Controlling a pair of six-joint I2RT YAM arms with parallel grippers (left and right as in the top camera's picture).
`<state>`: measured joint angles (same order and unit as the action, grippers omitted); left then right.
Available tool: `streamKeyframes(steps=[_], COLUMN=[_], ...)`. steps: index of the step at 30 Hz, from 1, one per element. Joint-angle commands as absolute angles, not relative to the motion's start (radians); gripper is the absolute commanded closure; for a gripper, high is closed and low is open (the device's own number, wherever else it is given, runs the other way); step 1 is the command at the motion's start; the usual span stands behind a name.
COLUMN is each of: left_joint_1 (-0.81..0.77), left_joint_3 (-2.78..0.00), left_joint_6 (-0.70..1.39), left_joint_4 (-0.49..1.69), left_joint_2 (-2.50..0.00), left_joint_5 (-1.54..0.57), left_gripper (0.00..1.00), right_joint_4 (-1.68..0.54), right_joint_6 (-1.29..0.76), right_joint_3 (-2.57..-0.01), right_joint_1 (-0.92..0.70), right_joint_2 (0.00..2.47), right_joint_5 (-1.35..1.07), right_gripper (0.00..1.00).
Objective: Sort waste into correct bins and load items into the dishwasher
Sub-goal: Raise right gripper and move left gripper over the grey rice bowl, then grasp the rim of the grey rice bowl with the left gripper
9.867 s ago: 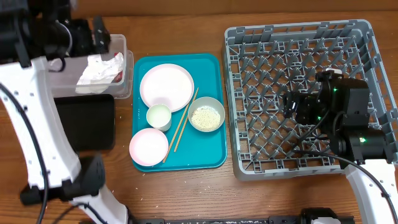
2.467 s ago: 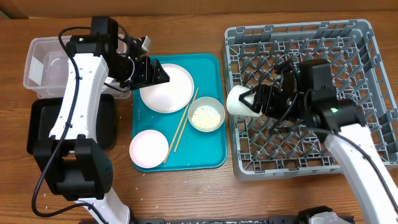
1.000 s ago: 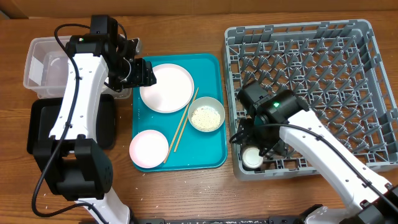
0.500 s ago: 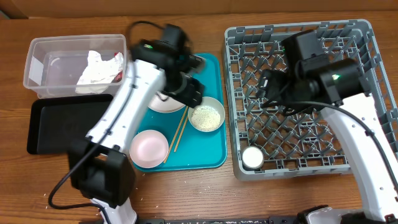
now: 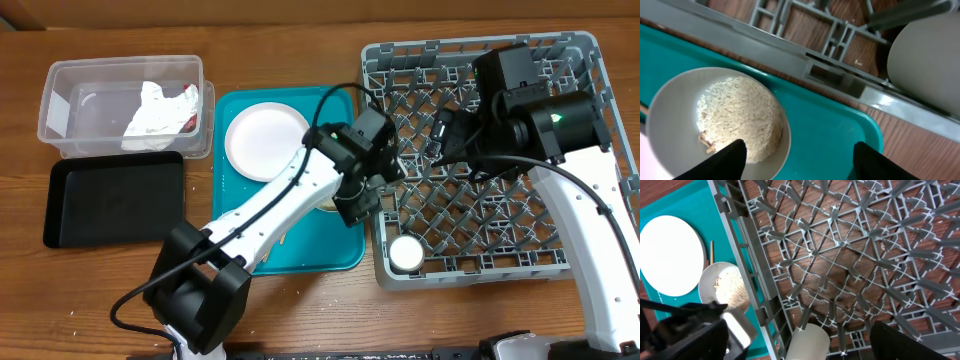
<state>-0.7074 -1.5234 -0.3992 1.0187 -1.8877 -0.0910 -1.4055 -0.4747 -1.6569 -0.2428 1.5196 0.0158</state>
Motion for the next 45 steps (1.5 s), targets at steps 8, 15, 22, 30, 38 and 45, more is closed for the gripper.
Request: streamKeyframes(steps=[8,15,22,30,38,45], left_joint_1=[-0.706,-0.706,-0.705,-0.622,-0.487,-0.480], left_joint_3=[-1.357,-1.353,-1.340,-1.441,-1.476,-1.425], left_joint_6=[-0.326,-0.245,-0.180,0.068,0.214,0.214], left_joint_4=[0.866,0.853,0.849,0.910,0.957,0.887], left_joint_2=[-1.897,-1.897,-1.897,-1.880,-1.880,-1.885], left_joint_5=[-0.025,-0.018,0.029,0.019,-0.030,-0.033], left_gripper=[0.53,0.70,0.75,0.73,0.63,0.62], right_joint_4=[-1.401,-1.401,-1.402,-1.404,-1.404,-1.400], right_joint_6=[-0.463,-0.463,-0.463,-0.463,-0.463,-0.463], right_joint_3=[-1.679,-1.679,-1.679,-1.679,-1.679,-1.679], right_joint_1=[-0.241,-0.241,-0.241,-0.241,-0.241,-0.241], right_joint_2=[1.509,1.509,1.509,1.509,1.509,1.509], right_joint_5=[0.025,0.025,0.025,0.025,0.025,0.025], right_gripper=[0.09,0.09,0.09,0.09,0.08,0.08])
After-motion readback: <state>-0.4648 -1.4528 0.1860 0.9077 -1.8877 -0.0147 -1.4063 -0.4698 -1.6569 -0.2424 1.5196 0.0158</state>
